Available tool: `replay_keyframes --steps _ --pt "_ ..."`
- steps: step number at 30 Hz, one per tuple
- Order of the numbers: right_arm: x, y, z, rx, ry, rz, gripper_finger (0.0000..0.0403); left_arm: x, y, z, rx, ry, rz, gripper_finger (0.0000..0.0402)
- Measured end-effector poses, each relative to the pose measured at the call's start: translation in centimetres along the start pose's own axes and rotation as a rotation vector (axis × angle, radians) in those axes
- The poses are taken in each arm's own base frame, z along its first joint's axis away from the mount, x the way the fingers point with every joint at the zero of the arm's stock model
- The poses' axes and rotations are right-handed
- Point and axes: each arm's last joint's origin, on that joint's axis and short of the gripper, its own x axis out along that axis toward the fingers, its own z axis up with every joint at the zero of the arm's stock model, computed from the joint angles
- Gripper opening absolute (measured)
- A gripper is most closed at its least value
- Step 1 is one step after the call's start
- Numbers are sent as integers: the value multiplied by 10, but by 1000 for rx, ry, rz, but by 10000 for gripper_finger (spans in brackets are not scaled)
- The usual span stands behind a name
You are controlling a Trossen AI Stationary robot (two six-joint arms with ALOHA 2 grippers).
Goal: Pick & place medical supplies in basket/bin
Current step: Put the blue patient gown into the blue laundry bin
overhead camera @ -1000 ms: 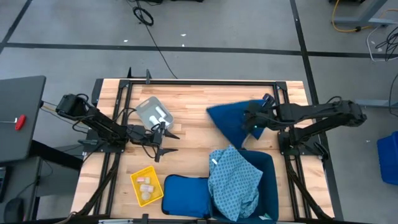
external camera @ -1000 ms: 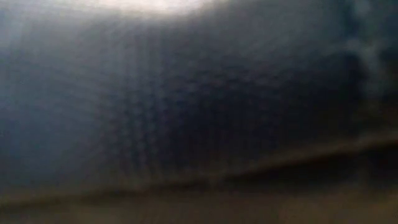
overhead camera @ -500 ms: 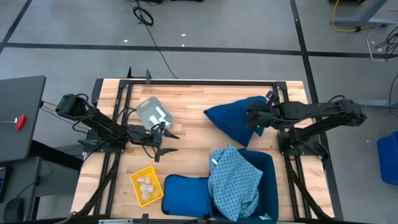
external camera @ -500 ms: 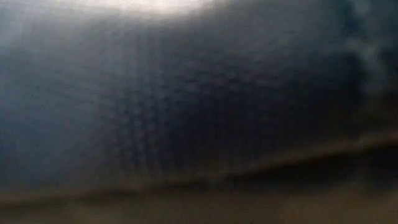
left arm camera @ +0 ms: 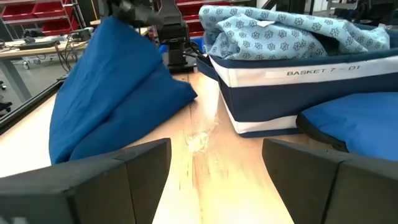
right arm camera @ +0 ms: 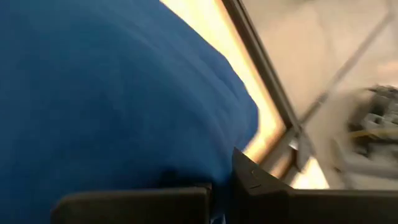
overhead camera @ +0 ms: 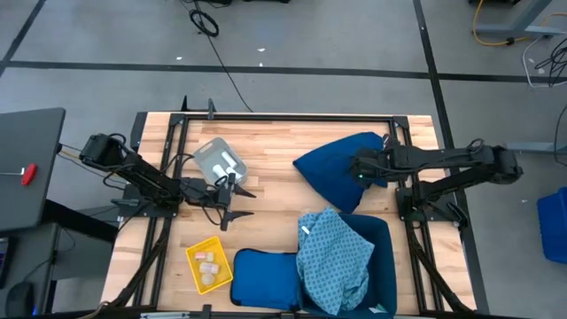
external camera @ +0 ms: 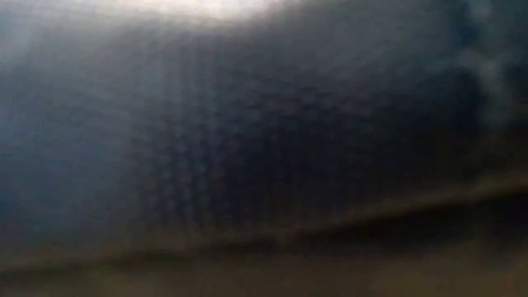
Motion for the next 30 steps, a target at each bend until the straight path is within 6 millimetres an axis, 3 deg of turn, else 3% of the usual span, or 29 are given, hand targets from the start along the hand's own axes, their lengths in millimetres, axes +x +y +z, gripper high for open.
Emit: replay_keyframes --steps 6,10,15,23,30 --pt "26 -10 -16 -27 123 -124 9 0 0 1 -2 -10 1 256" --pt "28 -11 -15 5 126 -108 25 0 0 1 -2 -10 1 256" --pt "15 -8 -1 7 55 -8 106 0 0 1 -2 -10 1 256" --pt "-23 -11 23 -26 -53 196 236 0 0 1 -1 -9 1 256" --pt "-34 -5 24 -60 -19 421 270 0 0 1 -1 -7 0 256"
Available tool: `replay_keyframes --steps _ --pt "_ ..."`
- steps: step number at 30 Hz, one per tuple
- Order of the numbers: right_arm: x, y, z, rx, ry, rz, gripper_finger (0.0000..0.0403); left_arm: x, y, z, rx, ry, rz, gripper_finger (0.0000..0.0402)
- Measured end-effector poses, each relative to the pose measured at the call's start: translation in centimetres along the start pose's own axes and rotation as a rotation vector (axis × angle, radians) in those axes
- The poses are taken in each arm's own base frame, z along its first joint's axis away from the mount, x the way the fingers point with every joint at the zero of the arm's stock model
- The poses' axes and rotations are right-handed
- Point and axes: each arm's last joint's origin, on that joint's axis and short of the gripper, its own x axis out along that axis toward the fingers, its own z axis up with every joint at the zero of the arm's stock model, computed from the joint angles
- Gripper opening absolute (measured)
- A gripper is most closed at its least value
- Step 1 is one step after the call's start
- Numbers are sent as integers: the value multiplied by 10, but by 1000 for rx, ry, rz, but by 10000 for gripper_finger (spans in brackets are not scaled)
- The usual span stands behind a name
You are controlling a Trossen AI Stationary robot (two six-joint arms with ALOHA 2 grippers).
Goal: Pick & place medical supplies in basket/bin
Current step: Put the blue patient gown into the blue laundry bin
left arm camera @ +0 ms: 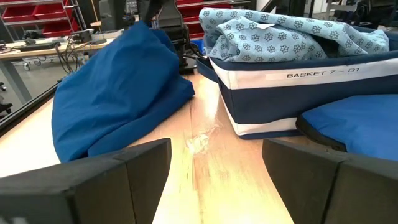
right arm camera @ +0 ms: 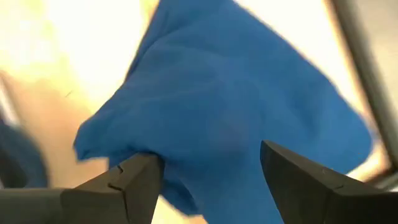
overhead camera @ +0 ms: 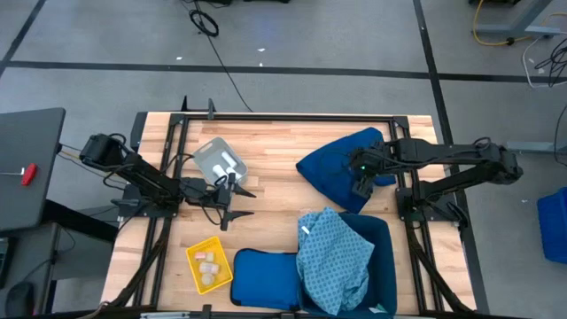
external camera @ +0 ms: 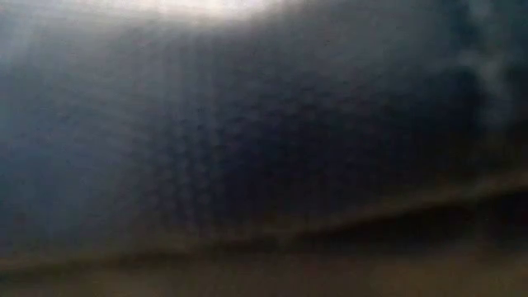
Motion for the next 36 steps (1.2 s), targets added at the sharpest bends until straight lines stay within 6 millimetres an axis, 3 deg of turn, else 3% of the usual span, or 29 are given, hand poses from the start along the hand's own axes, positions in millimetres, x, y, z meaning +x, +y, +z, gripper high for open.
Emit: replay_keyframes --steps 11,18,22,36 --pt "-3 11 -2 -14 43 225 261 0 0 0 0 0 -2 256" --pt "0 11 -2 6 59 215 261 0 0 0 0 0 -3 256" --pt "15 12 -2 -5 129 161 261 0 0 0 0 0 -4 256" --pt "98 17 1 -121 341 119 261 0 0 -1 1 6 -12 256"
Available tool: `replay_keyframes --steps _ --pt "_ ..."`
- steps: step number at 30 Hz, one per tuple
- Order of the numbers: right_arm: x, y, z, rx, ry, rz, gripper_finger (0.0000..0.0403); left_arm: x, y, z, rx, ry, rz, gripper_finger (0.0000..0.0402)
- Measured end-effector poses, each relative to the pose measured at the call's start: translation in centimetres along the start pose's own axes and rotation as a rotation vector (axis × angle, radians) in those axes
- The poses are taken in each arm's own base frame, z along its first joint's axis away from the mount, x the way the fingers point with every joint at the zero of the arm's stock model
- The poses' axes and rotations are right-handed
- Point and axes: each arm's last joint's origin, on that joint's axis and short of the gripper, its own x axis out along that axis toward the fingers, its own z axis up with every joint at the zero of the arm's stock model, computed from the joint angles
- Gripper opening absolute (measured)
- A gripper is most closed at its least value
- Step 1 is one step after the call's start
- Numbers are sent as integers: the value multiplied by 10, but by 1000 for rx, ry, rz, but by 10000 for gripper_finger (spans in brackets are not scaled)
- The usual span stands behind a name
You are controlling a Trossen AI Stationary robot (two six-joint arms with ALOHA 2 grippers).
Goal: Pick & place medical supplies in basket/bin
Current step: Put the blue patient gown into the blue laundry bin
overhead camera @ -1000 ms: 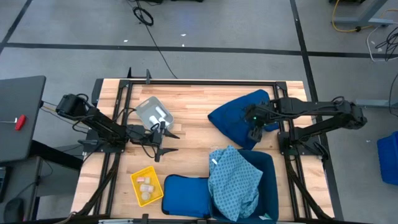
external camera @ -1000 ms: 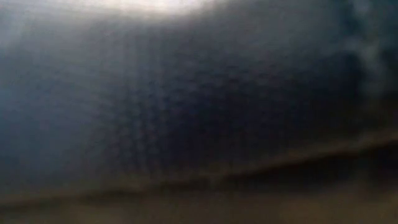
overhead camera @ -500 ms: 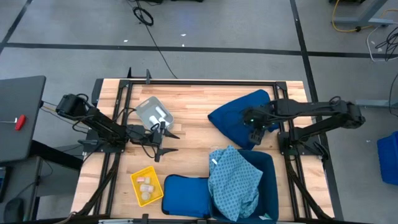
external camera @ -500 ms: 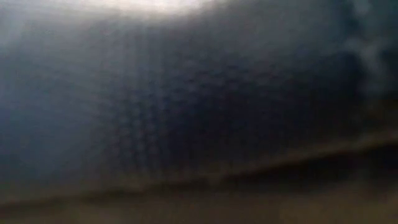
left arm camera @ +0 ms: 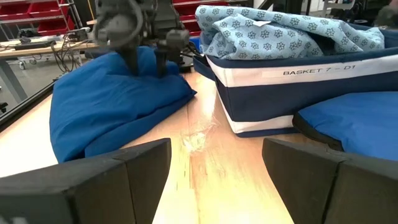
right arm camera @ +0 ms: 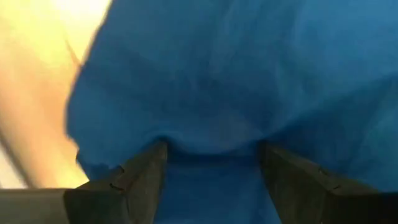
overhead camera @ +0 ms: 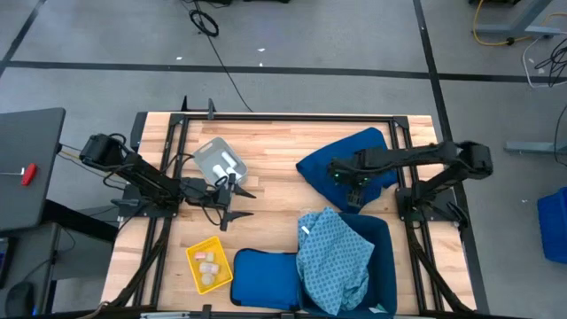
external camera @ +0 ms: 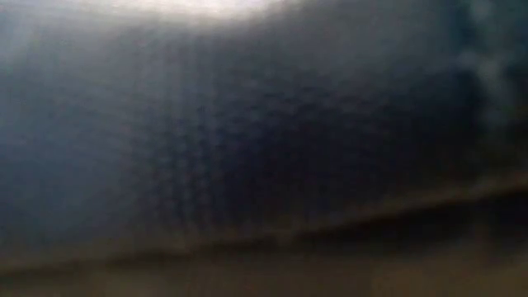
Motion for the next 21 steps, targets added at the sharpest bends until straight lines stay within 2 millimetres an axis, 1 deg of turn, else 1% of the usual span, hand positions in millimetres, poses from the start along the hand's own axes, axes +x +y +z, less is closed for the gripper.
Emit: replay_keyframes --steps 10,13,15,17,19,21 --pt "58 -13 15 -32 72 47 260 0 0 -1 2 9 2 256" --pt "71 -13 14 -12 97 39 247 0 0 -1 3 16 6 256" --pt "73 -13 14 3 101 30 221 0 0 -2 3 18 8 256" --pt "73 -11 14 25 98 10 179 0 0 -2 3 23 11 256" --pt "71 -11 14 51 82 -5 121 0 0 -2 2 22 16 256" --pt "66 -11 13 79 59 -11 52 0 0 -2 2 23 17 256"
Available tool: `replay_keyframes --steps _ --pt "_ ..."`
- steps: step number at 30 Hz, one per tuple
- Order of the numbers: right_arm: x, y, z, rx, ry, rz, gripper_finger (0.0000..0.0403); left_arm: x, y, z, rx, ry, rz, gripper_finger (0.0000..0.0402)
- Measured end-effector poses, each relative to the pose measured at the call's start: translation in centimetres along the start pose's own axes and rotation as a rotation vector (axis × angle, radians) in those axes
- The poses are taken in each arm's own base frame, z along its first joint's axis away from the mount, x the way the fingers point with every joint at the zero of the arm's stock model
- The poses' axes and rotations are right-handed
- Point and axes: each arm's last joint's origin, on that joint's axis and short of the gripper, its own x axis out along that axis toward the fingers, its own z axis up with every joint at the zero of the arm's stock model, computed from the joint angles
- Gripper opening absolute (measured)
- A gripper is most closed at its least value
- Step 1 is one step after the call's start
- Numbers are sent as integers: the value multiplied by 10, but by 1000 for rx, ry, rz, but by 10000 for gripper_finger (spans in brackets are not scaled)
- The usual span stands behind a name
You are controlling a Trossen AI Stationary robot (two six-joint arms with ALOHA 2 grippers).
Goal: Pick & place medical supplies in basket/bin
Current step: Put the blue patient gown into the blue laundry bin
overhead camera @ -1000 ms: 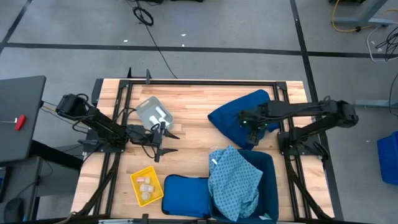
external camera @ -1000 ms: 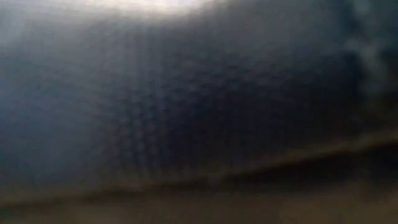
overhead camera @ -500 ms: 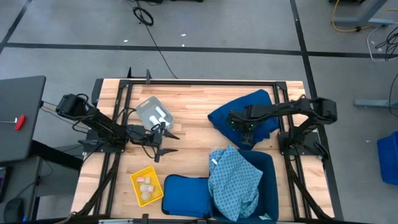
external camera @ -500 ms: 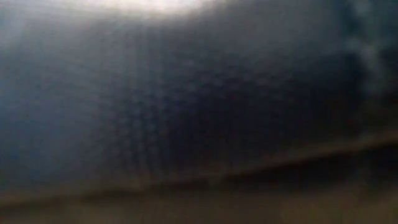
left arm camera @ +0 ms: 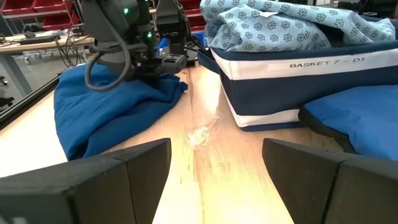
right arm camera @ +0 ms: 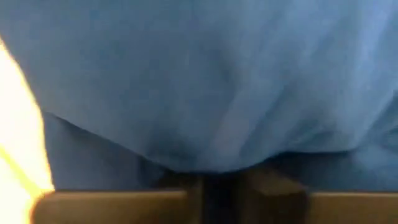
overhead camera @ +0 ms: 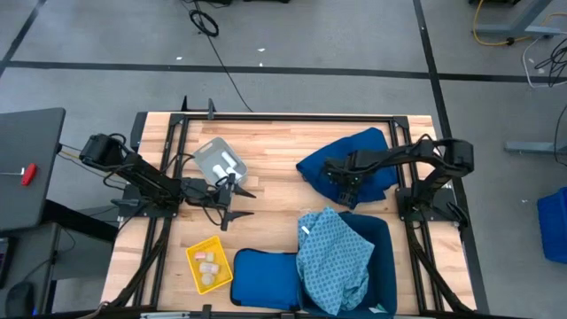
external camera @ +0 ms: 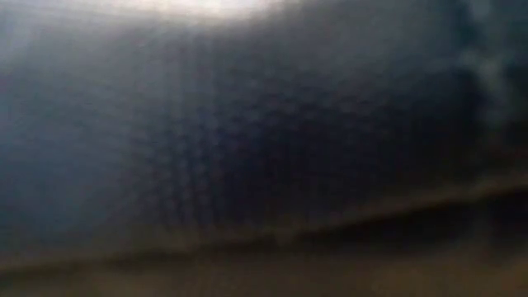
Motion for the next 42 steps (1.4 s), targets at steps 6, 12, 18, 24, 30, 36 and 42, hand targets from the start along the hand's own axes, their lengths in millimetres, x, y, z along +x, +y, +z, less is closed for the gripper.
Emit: replay_keyframes --steps 6,12,18,24,30,36,42 --pt "-19 8 -5 25 -106 -36 12 0 0 0 -1 -1 0 256" --pt "-51 17 -15 62 -293 -88 11 0 0 1 -2 -7 0 256" --pt "-88 23 -37 108 -492 -163 11 0 0 1 0 -9 1 256" --pt "-118 25 -62 137 -679 -213 11 0 0 1 0 -9 8 256" --pt "-145 26 -85 137 -889 -242 11 0 0 1 0 -9 8 256" --pt "-170 29 -103 108 -1106 -245 11 0 0 1 0 -9 8 256" --pt "-197 30 -114 32 -1207 -169 11 0 0 1 0 -9 8 256"
